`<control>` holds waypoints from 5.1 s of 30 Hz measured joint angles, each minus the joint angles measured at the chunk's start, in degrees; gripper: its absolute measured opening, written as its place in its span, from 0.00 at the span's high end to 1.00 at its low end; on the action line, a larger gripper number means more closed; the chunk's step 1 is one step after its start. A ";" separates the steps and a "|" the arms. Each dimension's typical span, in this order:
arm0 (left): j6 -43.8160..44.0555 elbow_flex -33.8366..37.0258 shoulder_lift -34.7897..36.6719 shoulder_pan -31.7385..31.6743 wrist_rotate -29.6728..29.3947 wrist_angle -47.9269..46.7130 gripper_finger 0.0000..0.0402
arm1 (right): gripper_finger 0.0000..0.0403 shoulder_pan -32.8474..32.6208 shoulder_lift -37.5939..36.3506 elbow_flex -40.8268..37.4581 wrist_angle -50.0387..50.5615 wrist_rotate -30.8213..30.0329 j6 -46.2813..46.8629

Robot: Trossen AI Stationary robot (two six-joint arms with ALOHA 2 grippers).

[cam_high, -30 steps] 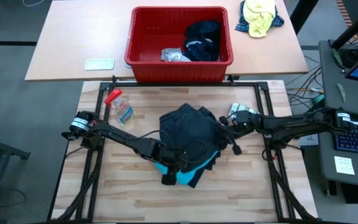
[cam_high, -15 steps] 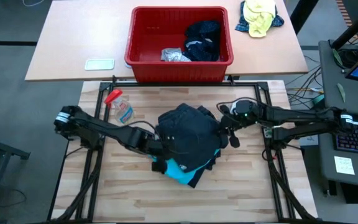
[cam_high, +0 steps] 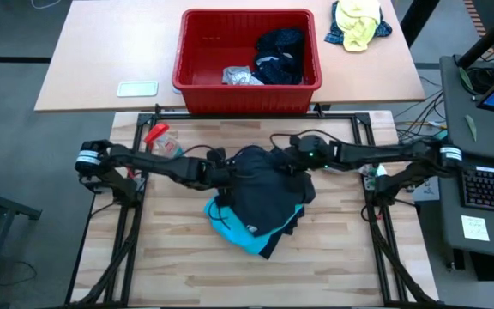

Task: Fold Laundry from Bin
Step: Fold the black shorts

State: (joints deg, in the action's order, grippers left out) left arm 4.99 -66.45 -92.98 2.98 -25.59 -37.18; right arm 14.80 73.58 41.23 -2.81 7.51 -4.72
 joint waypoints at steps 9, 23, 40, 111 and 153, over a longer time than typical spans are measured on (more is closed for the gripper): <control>8.91 -2.00 1.48 3.00 0.25 -6.39 1.00 | 0.97 1.49 -5.93 0.62 7.71 -0.26 4.17; 1.59 -7.65 1.39 9.57 1.51 -9.11 0.93 | 0.97 -5.73 -19.03 2.62 21.56 1.64 2.15; -12.01 0.57 1.20 14.50 -9.38 -6.87 0.39 | 0.95 -30.52 -8.70 4.61 15.86 -12.91 3.63; -3.83 4.19 -0.40 24.37 -8.10 -0.38 0.94 | 0.97 -47.40 34.15 44.02 48.24 -34.56 34.95; -27.05 5.13 7.37 8.96 18.99 14.23 0.75 | 0.77 -22.09 -1.06 2.64 -14.37 -20.95 -1.94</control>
State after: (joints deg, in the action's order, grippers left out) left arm -22.06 -61.32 -85.61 11.94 -6.60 -22.95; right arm -7.29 72.52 43.87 -17.18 -13.45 -6.66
